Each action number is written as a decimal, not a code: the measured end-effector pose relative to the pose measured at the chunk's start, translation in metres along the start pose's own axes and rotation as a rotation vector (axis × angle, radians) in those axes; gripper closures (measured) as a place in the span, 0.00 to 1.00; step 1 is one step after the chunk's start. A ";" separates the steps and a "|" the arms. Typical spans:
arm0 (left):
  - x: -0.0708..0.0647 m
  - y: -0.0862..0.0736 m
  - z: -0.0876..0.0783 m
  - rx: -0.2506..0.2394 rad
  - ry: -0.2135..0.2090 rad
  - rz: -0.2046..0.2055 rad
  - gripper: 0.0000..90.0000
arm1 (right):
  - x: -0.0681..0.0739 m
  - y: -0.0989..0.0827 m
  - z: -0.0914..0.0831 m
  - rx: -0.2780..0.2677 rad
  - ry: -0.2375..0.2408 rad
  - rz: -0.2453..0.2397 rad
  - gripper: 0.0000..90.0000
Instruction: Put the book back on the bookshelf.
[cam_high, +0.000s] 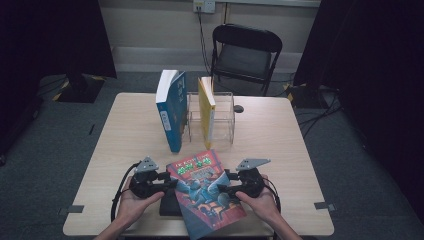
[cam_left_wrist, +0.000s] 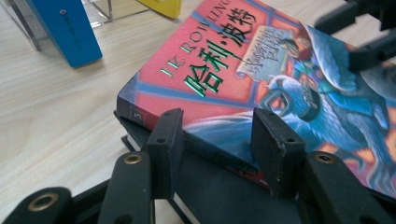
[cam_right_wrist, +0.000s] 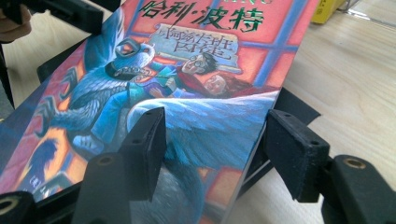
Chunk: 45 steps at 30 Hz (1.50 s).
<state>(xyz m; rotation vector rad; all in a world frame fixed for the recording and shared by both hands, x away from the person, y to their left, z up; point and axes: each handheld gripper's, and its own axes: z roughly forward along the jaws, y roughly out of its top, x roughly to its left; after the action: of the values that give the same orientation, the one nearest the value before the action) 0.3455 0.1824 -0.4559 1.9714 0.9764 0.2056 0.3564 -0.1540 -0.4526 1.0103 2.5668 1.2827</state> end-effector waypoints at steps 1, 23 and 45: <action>0.001 0.002 0.002 0.004 0.005 0.010 0.60 | 0.001 -0.001 -0.001 0.001 -0.001 0.001 0.44; 0.010 0.026 0.034 0.019 -0.020 -0.001 0.53 | -0.013 0.006 0.005 0.004 -0.044 0.058 0.27; -0.004 0.017 0.027 0.036 -0.093 0.031 0.57 | -0.026 -0.007 0.005 -0.040 0.000 0.152 0.21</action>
<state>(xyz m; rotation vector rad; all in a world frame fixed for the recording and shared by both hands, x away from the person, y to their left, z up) 0.3658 0.1576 -0.4572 2.0116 0.8960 0.1136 0.3746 -0.1691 -0.4659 1.2184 2.4948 1.3631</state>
